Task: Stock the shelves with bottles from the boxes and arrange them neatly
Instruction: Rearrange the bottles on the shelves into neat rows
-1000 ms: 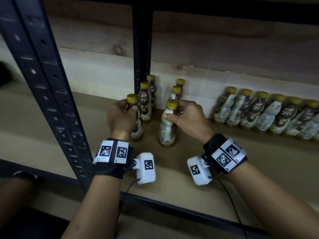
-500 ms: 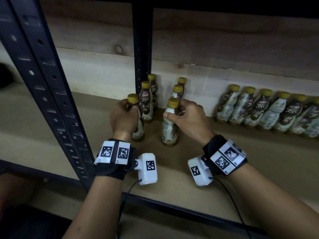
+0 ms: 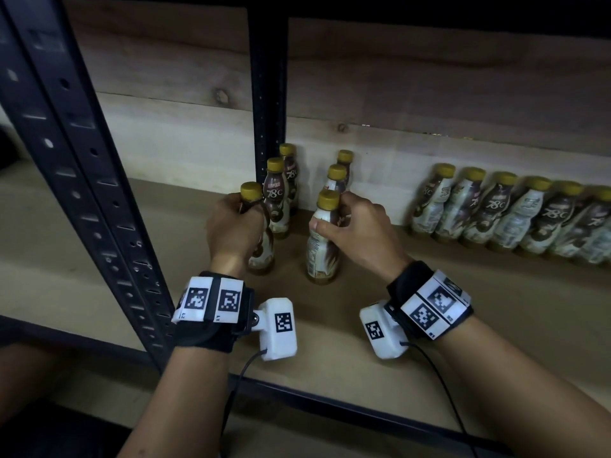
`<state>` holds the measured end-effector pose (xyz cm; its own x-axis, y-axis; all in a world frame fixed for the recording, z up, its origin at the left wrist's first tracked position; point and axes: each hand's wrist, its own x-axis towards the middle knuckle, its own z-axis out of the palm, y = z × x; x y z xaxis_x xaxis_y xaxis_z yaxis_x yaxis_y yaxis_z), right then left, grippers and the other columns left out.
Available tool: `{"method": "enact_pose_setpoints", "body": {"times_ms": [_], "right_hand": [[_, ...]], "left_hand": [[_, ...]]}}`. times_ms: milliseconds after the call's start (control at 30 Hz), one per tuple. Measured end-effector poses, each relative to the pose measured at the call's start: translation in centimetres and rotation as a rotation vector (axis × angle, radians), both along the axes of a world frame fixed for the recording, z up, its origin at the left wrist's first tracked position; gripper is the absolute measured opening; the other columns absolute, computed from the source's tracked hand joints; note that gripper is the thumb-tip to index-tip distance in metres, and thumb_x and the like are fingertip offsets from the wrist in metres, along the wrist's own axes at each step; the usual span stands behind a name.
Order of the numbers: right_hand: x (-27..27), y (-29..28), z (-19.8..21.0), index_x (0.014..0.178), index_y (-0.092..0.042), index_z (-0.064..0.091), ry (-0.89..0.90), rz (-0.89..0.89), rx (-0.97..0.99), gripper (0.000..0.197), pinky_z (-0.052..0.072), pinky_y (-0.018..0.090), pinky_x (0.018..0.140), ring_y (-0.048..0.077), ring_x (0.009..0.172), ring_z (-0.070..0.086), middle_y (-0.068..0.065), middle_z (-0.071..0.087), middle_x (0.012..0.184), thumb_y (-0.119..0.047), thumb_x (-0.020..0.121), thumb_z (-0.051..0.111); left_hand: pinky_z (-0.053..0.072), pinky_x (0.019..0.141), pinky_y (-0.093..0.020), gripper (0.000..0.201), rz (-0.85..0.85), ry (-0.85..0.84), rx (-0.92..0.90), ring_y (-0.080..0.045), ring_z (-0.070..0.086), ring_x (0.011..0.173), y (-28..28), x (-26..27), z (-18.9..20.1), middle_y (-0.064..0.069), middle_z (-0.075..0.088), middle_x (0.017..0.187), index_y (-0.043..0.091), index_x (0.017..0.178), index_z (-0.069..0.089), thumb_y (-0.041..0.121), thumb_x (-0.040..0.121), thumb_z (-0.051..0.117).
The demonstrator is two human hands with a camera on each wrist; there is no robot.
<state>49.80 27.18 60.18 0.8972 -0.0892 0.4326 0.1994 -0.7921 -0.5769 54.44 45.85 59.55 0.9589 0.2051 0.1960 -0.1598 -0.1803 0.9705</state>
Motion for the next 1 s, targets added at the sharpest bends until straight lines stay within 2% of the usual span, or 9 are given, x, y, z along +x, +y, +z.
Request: {"method": "enact_pose_setpoints", "body": {"times_ms": [100, 200, 300, 467, 567, 667, 767, 900, 1000], "right_hand": [[-0.1, -0.2, 0.3, 0.099, -0.023, 0.06, 0.035, 0.04, -0.021, 0.034, 0.046, 0.026, 0.065, 0.006, 0.081, 0.062, -0.01, 0.067, 0.089, -0.051, 0.082, 0.071], [-0.2, -0.5, 0.9, 0.107, -0.027, 0.059, 0.043, 0.058, 0.0, 0.047, 0.049, 0.027, 0.072, 0.005, 0.088, 0.062, -0.013, 0.067, 0.097, -0.063, 0.078, 0.067], [-0.3, -1.6, 2.5, 0.112, -0.032, 0.059, 0.033, 0.042, 0.063, 0.06, 0.05, 0.021, 0.074, -0.002, 0.092, 0.062, -0.018, 0.066, 0.101, -0.075, 0.071, 0.062], [0.0, -6.1, 6.1, 0.11, -0.026, 0.063, -0.036, -0.071, 0.094, 0.046, 0.049, 0.022, 0.071, 0.002, 0.091, 0.064, -0.012, 0.068, 0.1, -0.06, 0.08, 0.069], [0.5, -9.9, 7.4, 0.111, -0.021, 0.065, -0.046, -0.187, 0.057, 0.041, 0.047, 0.02, 0.069, 0.006, 0.09, 0.064, -0.006, 0.069, 0.101, -0.051, 0.084, 0.07], [0.9, -13.9, 7.8, 0.113, -0.016, 0.067, -0.021, -0.336, 0.015, 0.038, 0.048, 0.027, 0.082, 0.017, 0.1, 0.063, 0.001, 0.068, 0.108, -0.043, 0.086, 0.07], [1.2, -17.7, 7.3, 0.116, -0.013, 0.065, 0.022, -0.454, -0.019, 0.035, 0.042, 0.025, 0.083, 0.024, 0.107, 0.06, 0.008, 0.064, 0.117, -0.035, 0.088, 0.065], [1.8, -21.6, 5.8, 0.123, -0.009, 0.056, 0.196, -0.569, -0.028, 0.035, 0.047, 0.031, 0.079, 0.029, 0.101, 0.06, 0.013, 0.062, 0.114, -0.022, 0.091, 0.06], [2.4, -22.7, 5.2, 0.138, -0.009, 0.044, 0.223, -0.573, 0.123, 0.05, 0.047, 0.035, 0.087, 0.024, 0.098, 0.056, 0.012, 0.058, 0.112, -0.013, 0.09, 0.06]], "left_hand": [[0.054, 0.089, -0.047, 0.026, -0.014, 0.007, -0.029, -0.024, 0.067, 0.092, -0.1, -0.1, 0.3, 0.002, 0.071, 0.092, 0.033, 0.088, 0.065, 0.036, 0.063, 0.06], [0.054, 0.087, -0.045, 0.041, 0.0, -0.028, -0.005, -0.024, 0.066, 0.09, -0.4, 0.2, 0.7, 0.004, 0.068, 0.09, 0.023, 0.11, 0.06, 0.031, 0.071, 0.068], [0.049, 0.075, -0.031, 0.045, 0.053, -0.161, 0.087, -0.018, 0.063, 0.082, -1.0, 0.3, 2.3, 0.015, 0.06, 0.079, 0.02, 0.122, 0.056, 0.03, 0.08, 0.068], [0.048, 0.083, -0.022, 0.027, -0.016, -0.399, 0.226, -0.017, 0.063, 0.098, -4.8, 0.6, 6.6, 0.001, 0.069, 0.11, 0.023, 0.111, 0.066, 0.027, 0.084, 0.063], [0.051, 0.089, -0.028, 0.02, -0.224, -0.47, 0.197, -0.018, 0.065, 0.099, -9.3, 0.8, 8.5, 0.001, 0.071, 0.105, 0.022, 0.1, 0.07, 0.026, 0.082, 0.064], [0.054, 0.086, -0.037, 0.013, -0.409, -0.451, 0.152, -0.018, 0.066, 0.093, -14.6, 0.4, 9.2, 0.002, 0.072, 0.094, 0.026, 0.087, 0.068, 0.026, 0.075, 0.062], [0.054, 0.085, -0.033, 0.013, -0.543, -0.404, 0.151, -0.012, 0.067, 0.088, -19.2, 1.0, 8.1, 0.005, 0.072, 0.092, 0.024, 0.085, 0.068, 0.024, 0.073, 0.064], [0.051, 0.084, -0.024, 0.026, -0.607, -0.232, 0.221, -0.019, 0.067, 0.097, -24.3, 3.1, 5.3, -0.004, 0.072, 0.102, 0.018, 0.103, 0.067, 0.029, 0.08, 0.07], [0.048, 0.096, -0.035, 0.041, -0.607, -0.102, 0.31, -0.033, 0.058, 0.116, -27.2, 4.5, 3.3, -0.014, 0.061, 0.125, 0.01, 0.123, 0.056, 0.025, 0.086, 0.064]]}}
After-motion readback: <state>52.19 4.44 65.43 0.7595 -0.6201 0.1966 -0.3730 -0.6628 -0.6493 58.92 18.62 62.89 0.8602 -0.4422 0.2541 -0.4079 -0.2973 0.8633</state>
